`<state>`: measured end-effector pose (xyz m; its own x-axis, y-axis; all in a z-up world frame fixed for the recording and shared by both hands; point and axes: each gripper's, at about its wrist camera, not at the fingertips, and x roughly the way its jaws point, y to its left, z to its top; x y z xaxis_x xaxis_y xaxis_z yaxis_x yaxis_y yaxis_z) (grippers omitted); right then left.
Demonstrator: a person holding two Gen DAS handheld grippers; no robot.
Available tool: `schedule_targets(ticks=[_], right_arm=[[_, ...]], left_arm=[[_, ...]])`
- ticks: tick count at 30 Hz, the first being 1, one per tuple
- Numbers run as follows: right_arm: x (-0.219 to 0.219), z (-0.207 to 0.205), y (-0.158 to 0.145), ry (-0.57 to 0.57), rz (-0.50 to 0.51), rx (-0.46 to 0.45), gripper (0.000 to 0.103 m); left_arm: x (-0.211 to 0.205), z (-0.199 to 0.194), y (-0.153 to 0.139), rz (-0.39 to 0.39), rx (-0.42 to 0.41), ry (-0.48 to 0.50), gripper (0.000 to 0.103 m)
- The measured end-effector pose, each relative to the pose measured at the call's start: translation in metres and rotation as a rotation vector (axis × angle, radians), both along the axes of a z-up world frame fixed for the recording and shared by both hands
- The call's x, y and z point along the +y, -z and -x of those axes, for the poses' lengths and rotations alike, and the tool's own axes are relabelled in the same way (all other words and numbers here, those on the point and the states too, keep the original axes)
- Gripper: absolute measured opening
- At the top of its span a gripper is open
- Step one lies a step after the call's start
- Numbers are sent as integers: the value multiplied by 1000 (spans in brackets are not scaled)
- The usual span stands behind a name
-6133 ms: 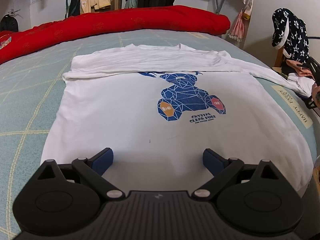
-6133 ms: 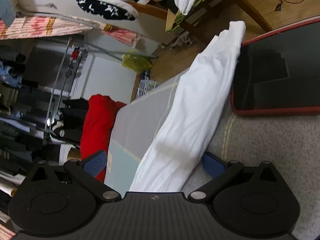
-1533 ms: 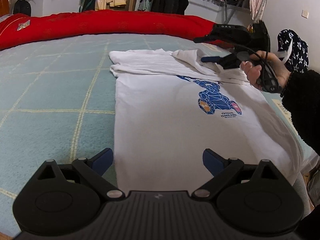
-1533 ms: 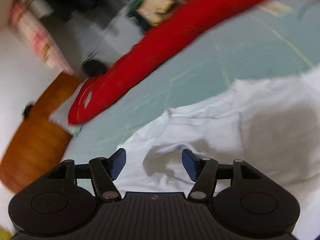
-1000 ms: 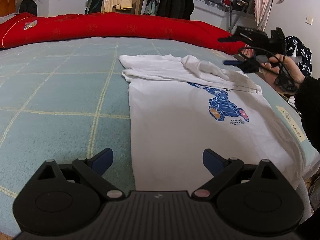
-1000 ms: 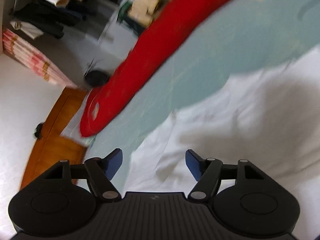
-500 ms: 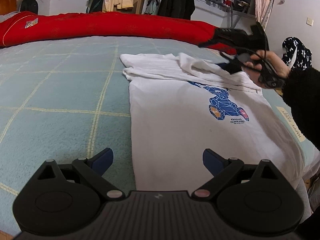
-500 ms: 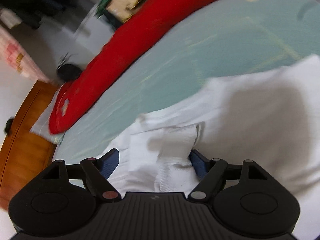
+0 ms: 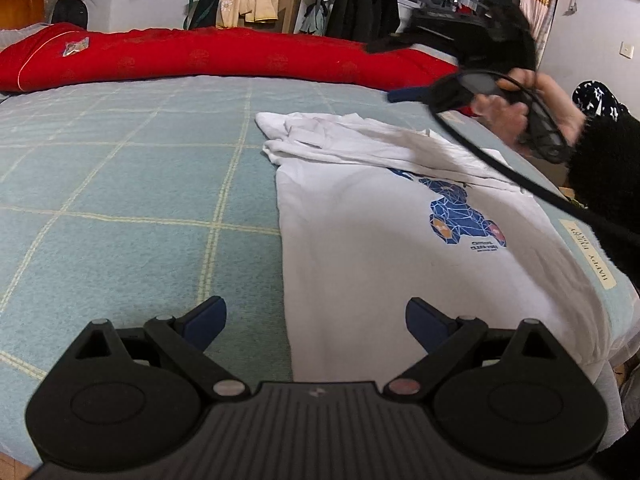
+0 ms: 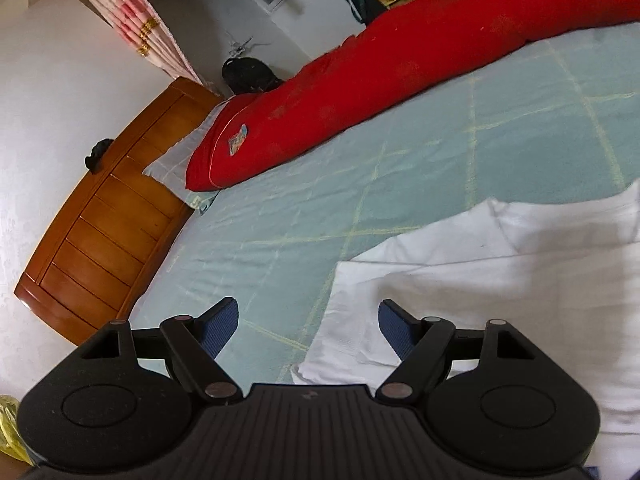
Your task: Fold clothes
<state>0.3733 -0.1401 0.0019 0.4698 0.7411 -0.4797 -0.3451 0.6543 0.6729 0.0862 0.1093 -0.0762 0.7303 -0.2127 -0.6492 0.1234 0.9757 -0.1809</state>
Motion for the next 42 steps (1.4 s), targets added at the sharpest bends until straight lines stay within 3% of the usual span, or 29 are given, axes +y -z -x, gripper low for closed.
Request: schedule_targets(ticks=[5,11,13,17,19,24,29,34,39,42], right_arm=[[-56,7,-2,109,100,-37,81],[-143,37,9,303,328,-109,80],[-164,43,17,343,367,-111,74],[-186,44,30,366,342,-132,65],[-185,44,41,368,354,-122,54],[-194,72,81,358,428,-107,48],[-203,90,63,341,409,-178,48],[-199,53,45,373,463,-231,48],[-205,0,81,416,567,-136,46],[-218,-11,87,459,513,-102,43]], left_arm=[[-1,-3,0,-13,2,2,96],[-11,-18,-6,-62,-6,44,96],[-18,-27,-11,-81,-17,67,96],[-36,-47,-18,-98,-42,97,96],[-45,-54,-16,-81,-38,108,96],[-69,-68,-5,-57,-3,152,96],[-87,-74,-2,-71,1,188,96],[-90,-73,-3,-62,5,179,96],[-83,-73,0,-67,31,156,96],[-78,-74,2,-63,36,141,96]])
